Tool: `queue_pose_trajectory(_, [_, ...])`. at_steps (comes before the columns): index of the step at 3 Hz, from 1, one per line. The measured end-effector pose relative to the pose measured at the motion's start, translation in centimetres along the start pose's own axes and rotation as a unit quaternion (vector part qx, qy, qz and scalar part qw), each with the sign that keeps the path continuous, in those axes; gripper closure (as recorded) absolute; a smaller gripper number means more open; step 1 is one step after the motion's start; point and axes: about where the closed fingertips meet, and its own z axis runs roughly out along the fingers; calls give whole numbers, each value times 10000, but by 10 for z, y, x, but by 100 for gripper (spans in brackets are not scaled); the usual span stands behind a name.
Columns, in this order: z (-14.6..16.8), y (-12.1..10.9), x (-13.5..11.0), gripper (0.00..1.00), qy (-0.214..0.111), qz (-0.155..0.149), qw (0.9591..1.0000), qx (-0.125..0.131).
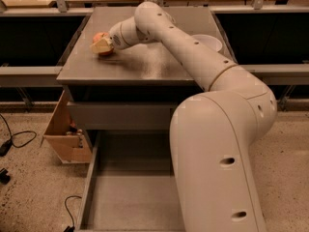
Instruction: Place apple into middle drawer
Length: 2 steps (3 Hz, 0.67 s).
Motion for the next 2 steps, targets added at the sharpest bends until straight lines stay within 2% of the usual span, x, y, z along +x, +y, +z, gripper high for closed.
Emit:
queue_pose_trajectory(1, [0,0,0,93,1,-1,10000,0])
queue_pose_trajectory(2, [-10,4,-6,100,116,-150,9998,62])
